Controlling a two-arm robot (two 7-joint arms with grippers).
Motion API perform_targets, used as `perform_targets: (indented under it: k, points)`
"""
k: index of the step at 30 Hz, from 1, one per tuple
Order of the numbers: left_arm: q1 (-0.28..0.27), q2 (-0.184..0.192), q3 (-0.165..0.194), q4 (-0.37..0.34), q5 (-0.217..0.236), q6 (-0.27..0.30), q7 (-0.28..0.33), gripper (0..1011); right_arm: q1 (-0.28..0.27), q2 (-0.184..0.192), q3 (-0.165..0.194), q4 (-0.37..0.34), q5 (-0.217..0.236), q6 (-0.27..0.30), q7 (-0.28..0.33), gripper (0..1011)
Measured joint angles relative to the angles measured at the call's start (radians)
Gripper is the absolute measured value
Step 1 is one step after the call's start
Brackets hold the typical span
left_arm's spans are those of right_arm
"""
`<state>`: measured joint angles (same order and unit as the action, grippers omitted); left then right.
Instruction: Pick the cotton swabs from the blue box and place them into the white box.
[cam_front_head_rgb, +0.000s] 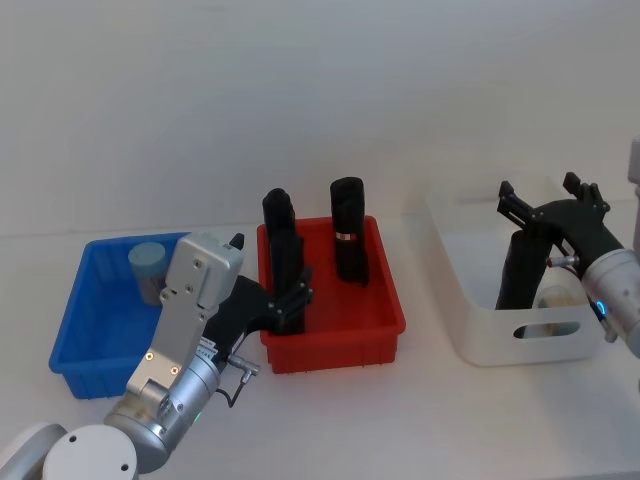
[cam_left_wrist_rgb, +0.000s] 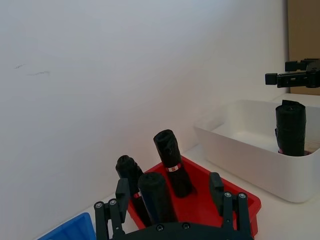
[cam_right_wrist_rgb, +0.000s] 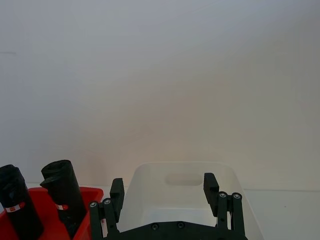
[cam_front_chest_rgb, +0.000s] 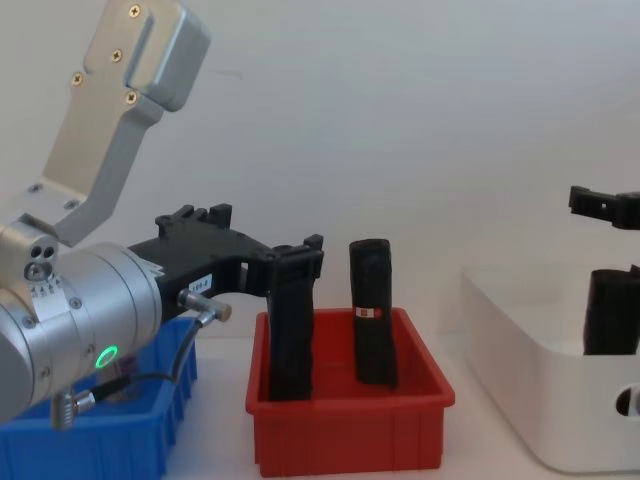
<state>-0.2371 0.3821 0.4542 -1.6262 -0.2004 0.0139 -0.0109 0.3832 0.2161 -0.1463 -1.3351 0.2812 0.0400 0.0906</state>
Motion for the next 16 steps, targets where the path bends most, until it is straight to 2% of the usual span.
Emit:
perform_targets:
  k: [16]
  points:
    - [0.000, 0.000, 0.000, 0.000, 0.000, 0.000, 0.000, 1004, -0.001, 0.001, 0.001, 0.000, 0.001, 0.001, 0.003, 1002]
